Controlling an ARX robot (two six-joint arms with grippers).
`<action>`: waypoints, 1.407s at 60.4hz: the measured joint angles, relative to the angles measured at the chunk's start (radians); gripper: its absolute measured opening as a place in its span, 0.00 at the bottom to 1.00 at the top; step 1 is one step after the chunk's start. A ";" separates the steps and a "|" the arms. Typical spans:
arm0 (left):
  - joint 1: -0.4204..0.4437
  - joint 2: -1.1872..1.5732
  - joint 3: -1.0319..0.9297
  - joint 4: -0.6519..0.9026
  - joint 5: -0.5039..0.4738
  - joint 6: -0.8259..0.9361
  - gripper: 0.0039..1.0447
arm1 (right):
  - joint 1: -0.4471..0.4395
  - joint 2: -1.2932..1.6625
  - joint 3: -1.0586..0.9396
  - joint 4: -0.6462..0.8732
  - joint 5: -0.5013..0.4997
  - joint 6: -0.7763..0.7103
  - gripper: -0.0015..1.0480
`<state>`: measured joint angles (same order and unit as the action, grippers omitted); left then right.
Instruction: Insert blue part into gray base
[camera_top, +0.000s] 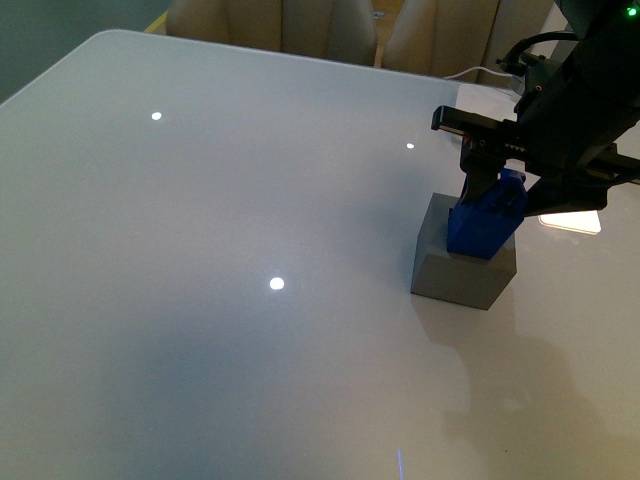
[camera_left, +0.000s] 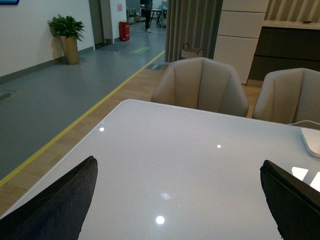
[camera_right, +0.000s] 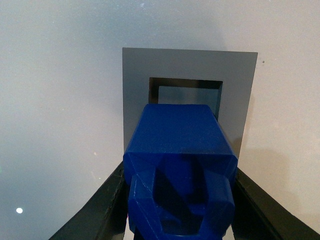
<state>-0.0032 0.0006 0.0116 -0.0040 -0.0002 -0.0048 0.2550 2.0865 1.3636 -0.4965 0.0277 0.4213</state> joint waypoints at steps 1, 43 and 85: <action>0.000 0.000 0.000 0.000 0.000 0.000 0.93 | 0.000 0.000 0.001 0.000 0.000 0.002 0.43; 0.000 0.000 0.000 0.000 0.000 0.000 0.93 | -0.011 0.009 0.016 0.010 0.018 0.010 0.43; 0.000 0.000 0.000 0.000 0.000 0.000 0.93 | -0.006 0.011 -0.012 0.013 0.021 0.008 0.85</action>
<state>-0.0032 0.0006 0.0116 -0.0040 -0.0002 -0.0048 0.2493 2.0975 1.3514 -0.4839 0.0483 0.4297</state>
